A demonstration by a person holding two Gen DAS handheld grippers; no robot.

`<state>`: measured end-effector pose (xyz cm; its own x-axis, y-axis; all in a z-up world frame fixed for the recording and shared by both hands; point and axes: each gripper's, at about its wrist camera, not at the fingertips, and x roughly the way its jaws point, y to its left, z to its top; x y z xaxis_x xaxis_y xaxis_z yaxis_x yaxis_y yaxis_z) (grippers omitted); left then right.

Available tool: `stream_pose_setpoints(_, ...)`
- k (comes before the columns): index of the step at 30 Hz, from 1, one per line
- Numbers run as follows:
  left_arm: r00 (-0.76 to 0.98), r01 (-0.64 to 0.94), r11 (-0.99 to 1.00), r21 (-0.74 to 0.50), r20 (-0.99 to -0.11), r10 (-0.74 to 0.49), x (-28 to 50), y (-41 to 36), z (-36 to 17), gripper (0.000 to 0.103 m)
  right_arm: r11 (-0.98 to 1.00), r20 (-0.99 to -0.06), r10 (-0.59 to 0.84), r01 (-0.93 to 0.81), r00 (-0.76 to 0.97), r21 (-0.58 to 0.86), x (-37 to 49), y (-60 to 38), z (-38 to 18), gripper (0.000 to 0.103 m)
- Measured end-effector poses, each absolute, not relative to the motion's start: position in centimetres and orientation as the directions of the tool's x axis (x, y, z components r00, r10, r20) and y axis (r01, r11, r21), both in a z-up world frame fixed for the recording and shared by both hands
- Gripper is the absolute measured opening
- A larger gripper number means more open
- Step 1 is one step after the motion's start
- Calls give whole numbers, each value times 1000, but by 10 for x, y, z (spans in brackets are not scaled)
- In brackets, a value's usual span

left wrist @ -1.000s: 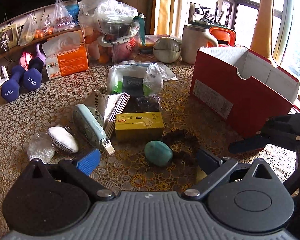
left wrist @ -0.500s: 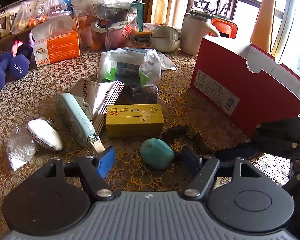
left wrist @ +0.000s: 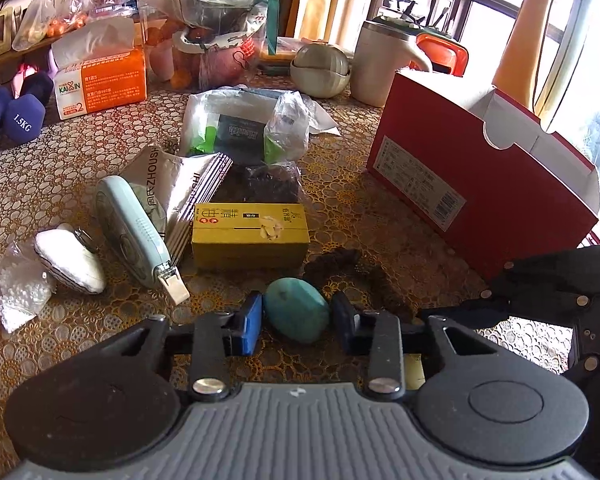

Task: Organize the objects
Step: 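Grasp the teal stone with the left gripper while the right grasps the pale green soap, then carry the teal stone and pale green soap over the red shoebox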

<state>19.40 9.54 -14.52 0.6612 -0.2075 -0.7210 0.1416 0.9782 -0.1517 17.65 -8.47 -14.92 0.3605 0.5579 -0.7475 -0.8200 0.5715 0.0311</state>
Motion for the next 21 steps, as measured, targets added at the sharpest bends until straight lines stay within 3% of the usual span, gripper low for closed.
stream_pose_setpoints(9,667,145,980,-138,-718,-200,179,92,-123,36,591,-735,562,-806,379,37,163,-105,-131,50)
stream_pose_setpoints(21,693,185,978,-95,-693,-198,155,66,-66,36,639,-663,578,-769,476,5,145,-137,-64,50)
